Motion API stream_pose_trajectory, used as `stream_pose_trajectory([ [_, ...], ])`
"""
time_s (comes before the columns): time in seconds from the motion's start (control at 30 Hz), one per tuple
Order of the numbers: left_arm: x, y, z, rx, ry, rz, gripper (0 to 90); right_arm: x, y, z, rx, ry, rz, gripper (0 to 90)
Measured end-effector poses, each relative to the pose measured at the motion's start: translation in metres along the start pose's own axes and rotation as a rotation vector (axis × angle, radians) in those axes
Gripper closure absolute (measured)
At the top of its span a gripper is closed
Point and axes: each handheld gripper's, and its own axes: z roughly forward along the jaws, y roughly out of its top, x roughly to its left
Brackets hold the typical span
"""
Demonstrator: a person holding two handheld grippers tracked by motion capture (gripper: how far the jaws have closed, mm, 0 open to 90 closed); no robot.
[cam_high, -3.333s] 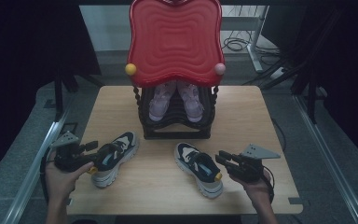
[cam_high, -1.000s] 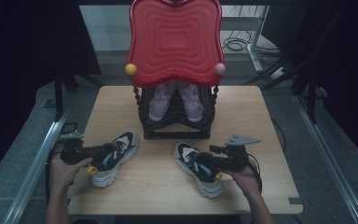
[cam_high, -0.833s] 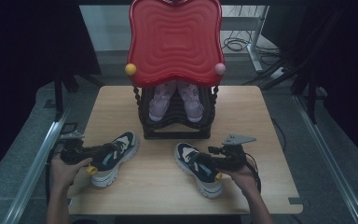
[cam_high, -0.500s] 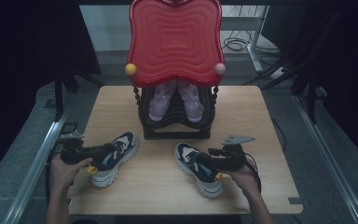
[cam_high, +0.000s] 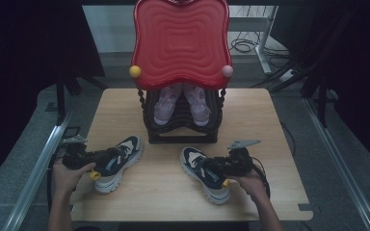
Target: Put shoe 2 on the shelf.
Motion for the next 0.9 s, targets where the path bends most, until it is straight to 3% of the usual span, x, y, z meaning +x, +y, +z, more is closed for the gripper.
stream_pose_trajectory([
  [0.33,-0.001,0.0,-0.001,-0.007,0.016,-0.011,71.3,0.003,0.0,-0.001,-0.005,-0.034,0.009,70.6],
  [0.9,-0.006,0.001,-0.021,-0.127,-0.012,-0.038,71.4,-0.003,-0.01,-0.019,-0.104,-0.056,0.062,73.2],
])
